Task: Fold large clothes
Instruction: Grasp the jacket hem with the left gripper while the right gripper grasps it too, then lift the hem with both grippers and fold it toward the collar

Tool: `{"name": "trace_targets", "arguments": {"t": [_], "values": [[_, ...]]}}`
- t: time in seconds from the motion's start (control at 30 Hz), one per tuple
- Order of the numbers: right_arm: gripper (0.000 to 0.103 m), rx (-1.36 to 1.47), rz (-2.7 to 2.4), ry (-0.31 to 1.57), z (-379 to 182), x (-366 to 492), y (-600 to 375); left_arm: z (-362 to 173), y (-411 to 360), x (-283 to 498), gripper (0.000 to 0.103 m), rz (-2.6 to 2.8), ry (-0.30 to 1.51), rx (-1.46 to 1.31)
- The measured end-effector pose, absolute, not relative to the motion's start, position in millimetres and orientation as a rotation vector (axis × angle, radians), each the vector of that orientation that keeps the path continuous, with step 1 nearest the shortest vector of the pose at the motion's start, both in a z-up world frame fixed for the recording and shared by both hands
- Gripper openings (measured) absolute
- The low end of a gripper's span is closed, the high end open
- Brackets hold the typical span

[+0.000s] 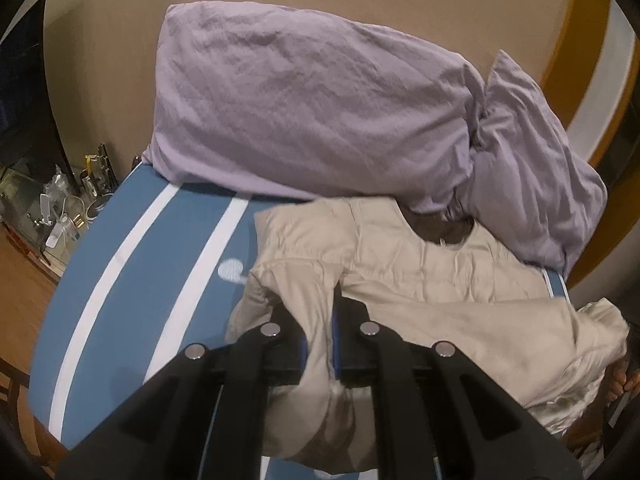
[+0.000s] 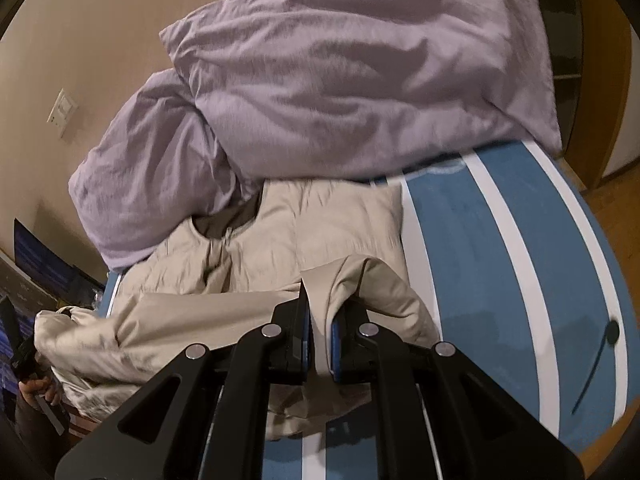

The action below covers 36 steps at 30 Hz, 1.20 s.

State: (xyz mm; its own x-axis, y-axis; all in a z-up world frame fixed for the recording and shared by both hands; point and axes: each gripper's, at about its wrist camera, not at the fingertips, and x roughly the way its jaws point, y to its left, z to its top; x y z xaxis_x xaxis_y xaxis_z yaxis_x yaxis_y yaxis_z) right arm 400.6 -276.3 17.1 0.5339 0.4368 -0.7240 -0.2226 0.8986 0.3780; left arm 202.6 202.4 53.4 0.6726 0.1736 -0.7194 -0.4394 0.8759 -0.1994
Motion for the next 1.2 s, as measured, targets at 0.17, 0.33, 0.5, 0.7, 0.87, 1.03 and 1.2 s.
{"name": "trace_targets", "arguments": {"t": [0.17, 0.33, 0.5, 0.7, 0.87, 1.03, 1.2], "values": [[0.008, 0.255, 0.411, 0.945, 17, 451, -267, 56, 208, 237, 0.009, 0.413, 0.769, -0.377], [0.008, 0.253, 0.406, 0.985, 3, 502, -251, 49, 218, 271, 0.009, 0.479, 0.797, -0.392], [0.008, 0.279, 0.349, 1.042, -22, 539, -239, 33, 232, 305, 0.009, 0.525, 0.850, -0.402], [0.009, 0.341, 0.256, 1.097, -47, 563, -237, 8, 247, 349, 0.011, 0.510, 0.928, -0.378], [0.011, 0.412, 0.195, 1.138, -64, 571, -242, -11, 256, 374, 0.014, 0.490, 0.983, -0.374], [0.027, 0.512, 0.200, 1.184, -63, 573, -258, -21, 263, 389, 0.018, 0.455, 1.016, -0.400], [0.048, 0.519, 0.205, 1.159, -41, 566, -273, -10, 268, 399, 0.040, 0.403, 0.997, -0.411]]}}
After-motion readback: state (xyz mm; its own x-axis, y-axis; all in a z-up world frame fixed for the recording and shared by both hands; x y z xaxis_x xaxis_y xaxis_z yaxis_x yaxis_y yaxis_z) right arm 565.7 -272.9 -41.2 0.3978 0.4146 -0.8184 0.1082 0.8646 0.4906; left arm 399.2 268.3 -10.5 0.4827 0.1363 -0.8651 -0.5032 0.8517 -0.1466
